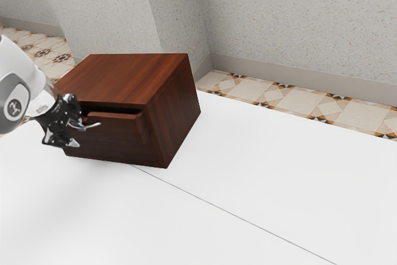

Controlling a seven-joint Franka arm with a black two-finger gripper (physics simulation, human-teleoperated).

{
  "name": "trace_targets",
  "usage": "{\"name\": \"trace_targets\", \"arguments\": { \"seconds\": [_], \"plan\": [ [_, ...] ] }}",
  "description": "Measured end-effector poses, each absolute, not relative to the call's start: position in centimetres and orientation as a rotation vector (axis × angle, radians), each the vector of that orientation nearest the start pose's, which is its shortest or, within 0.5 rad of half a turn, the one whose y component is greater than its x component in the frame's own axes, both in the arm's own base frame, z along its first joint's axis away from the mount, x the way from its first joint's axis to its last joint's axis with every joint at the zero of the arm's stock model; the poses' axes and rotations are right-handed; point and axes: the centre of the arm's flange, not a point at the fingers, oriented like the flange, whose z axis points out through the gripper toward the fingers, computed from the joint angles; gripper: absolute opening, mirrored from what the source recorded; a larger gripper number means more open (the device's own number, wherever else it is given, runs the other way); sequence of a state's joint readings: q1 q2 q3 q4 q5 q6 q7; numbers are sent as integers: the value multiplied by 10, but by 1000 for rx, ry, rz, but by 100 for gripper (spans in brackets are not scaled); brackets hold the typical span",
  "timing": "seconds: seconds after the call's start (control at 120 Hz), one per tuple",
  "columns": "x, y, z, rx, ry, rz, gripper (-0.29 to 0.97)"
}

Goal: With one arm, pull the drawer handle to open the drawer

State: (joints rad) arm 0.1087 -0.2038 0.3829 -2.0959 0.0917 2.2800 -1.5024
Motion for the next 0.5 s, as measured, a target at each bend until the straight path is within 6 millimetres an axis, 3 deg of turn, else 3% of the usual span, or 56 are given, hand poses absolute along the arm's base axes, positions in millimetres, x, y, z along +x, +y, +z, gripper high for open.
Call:
{"name": "trace_targets", "arguments": {
  "seconds": [0.5],
  "plan": [
    [445,259,537,1613,2437,452,21]
  ]
}}
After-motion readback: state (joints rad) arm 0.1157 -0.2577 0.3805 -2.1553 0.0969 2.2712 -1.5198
